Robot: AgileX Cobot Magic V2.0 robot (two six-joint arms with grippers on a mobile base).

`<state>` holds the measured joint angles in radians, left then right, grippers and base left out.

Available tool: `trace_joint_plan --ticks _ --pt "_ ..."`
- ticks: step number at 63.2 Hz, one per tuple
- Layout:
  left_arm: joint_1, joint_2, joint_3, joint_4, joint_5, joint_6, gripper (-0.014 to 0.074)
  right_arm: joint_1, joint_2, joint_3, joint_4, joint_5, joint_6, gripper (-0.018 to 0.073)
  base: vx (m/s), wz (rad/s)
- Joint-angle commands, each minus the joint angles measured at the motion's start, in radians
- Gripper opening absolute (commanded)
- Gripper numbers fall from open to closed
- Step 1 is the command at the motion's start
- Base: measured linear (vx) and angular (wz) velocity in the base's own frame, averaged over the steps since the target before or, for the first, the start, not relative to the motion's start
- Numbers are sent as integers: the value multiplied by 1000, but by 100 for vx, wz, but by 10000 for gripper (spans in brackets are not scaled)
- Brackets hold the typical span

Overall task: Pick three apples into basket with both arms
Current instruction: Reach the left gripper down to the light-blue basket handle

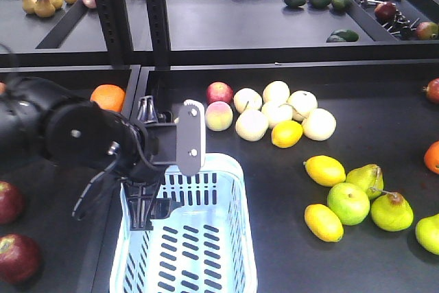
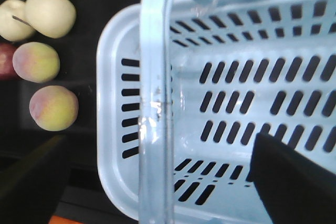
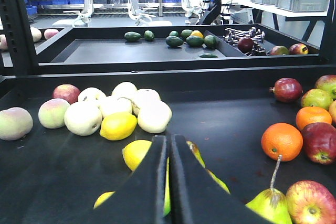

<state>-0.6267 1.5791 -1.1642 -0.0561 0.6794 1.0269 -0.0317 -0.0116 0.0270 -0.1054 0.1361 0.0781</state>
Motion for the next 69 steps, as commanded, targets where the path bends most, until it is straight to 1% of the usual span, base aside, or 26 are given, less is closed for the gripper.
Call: trace_joint_plan --ticks 1,5,12,17,25,37,44,48,55,59,65,66,69 --pt "-4 -2 -33 44 -70 -28 647 -7 -13 15 -5 -74 0 -9 0 0" --pt "-4 14 -33 74 -82 -47 643 -7 -13 15 -5 -74 0 -9 0 0" --pt "-4 38 -33 105 -90 -48 640 -7 -13 15 -5 -74 0 -9 0 0" --pt "-4 47 -33 106 -98 -48 637 -7 -13 15 -5 -74 0 -9 0 0" --pt "-4 58 -33 106 -140 -48 616 -7 -13 15 -5 -74 0 -9 0 0" --pt "-4 58 -33 106 -148 -48 548 -7 -13 15 -5 -74 0 -9 0 0" --pt "-4 58 -33 106 -152 -48 461 -7 -13 15 -5 -74 0 -9 0 0" --pt "-4 58 -33 106 -153 -48 389 -7 -13 15 -5 -74 0 -9 0 0" --pt "-4 58 -33 110 -151 -48 236 -7 -13 15 -5 -74 0 -9 0 0" --pt "-4 58 -33 137 -137 -48 134 -7 -13 15 -5 -74 0 -9 0 0" --pt "-4 58 -33 177 -123 -48 9 -7 -13 15 -5 -74 0 -9 0 0" --pt "-4 58 -33 185 -120 -48 -8 -7 -13 15 -5 -74 0 -9 0 0" --pt "-4 58 -33 197 -117 -48 -9 -7 -13 15 -5 -74 0 -9 0 0"
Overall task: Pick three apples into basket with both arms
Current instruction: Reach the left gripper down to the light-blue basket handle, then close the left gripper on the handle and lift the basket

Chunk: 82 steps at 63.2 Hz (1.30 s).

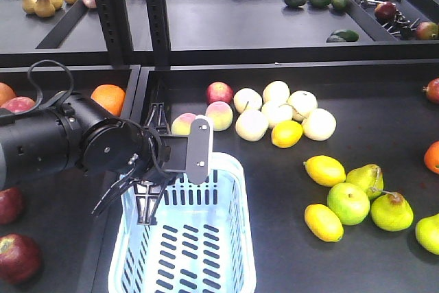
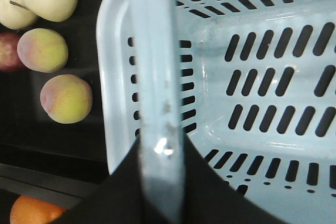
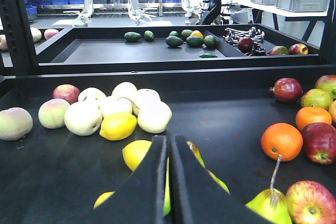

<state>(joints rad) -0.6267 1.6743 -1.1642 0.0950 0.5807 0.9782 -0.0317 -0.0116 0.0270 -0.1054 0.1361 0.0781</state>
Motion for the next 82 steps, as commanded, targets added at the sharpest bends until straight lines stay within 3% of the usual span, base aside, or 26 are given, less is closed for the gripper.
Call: trace_joint_plan --ticks 1,18,31,46,82 --pt "-4 -38 -33 52 -18 0 -8 -7 -13 15 -5 -74 0 -9 0 0" --pt "-9 -141 -39 89 -18 -8 -8 -7 -13 15 -5 -74 0 -9 0 0" --pt "-9 -307 -39 228 21 -24 -8 -7 -13 15 -5 -74 0 -9 0 0" --pt "-9 -537 -39 373 50 -176 -8 -7 -13 15 -5 -74 0 -9 0 0" --pt "-9 -856 -39 382 148 -176 -8 -7 -13 15 -5 -74 0 -9 0 0"
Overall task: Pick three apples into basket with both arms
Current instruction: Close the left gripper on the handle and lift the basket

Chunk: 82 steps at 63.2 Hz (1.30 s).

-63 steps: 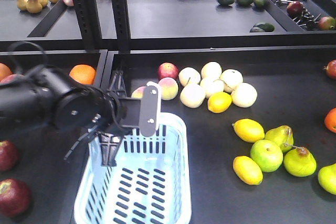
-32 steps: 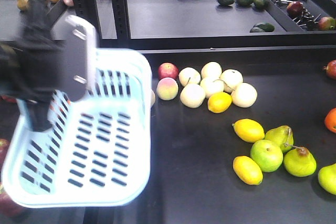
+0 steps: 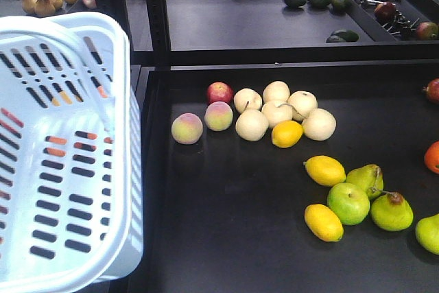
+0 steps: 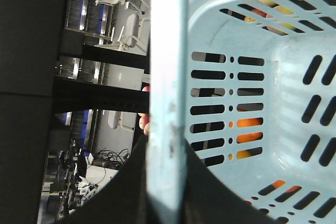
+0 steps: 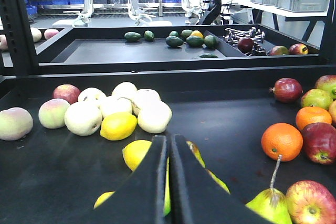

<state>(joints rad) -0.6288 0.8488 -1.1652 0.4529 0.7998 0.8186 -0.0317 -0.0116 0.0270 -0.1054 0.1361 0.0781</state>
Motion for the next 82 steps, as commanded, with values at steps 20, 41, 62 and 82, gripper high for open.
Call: trace_joint_plan --ticks 20,41,62,82 --pt "-6 -37 -35 24 -49 -16 -8 -7 -13 15 -5 -74 0 -9 0 0" --pt "-6 -37 -35 24 -26 -16 -8 -7 -13 15 -5 -74 0 -9 0 0" --pt "-6 -37 -35 24 -26 -16 -7 -7 -13 15 -5 -74 0 -9 0 0" --pt "-6 -37 -35 24 -26 -16 -7 -7 -13 15 -5 -74 0 -9 0 0"
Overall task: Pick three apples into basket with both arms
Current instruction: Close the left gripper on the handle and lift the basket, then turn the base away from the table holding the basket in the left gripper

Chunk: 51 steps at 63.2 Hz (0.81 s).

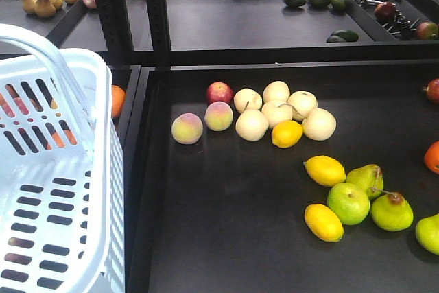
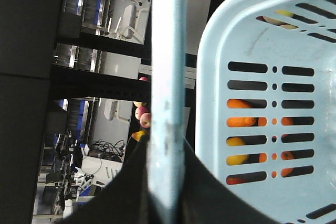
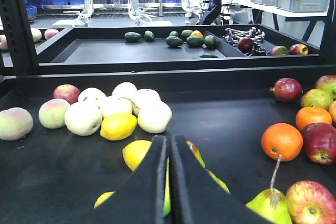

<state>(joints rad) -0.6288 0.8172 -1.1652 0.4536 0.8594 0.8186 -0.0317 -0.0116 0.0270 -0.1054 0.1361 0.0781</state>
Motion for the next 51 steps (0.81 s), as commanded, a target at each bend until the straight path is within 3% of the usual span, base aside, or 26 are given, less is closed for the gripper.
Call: trace_joint_plan --ticks 1,51 --pt "-6 -5 -35 24 -86 -16 -7 -7 -13 15 -5 -74 0 -9 0 0" --pt "-6 -5 -35 24 -86 -16 -6 -7 -13 15 -5 -74 0 -9 -3 12"
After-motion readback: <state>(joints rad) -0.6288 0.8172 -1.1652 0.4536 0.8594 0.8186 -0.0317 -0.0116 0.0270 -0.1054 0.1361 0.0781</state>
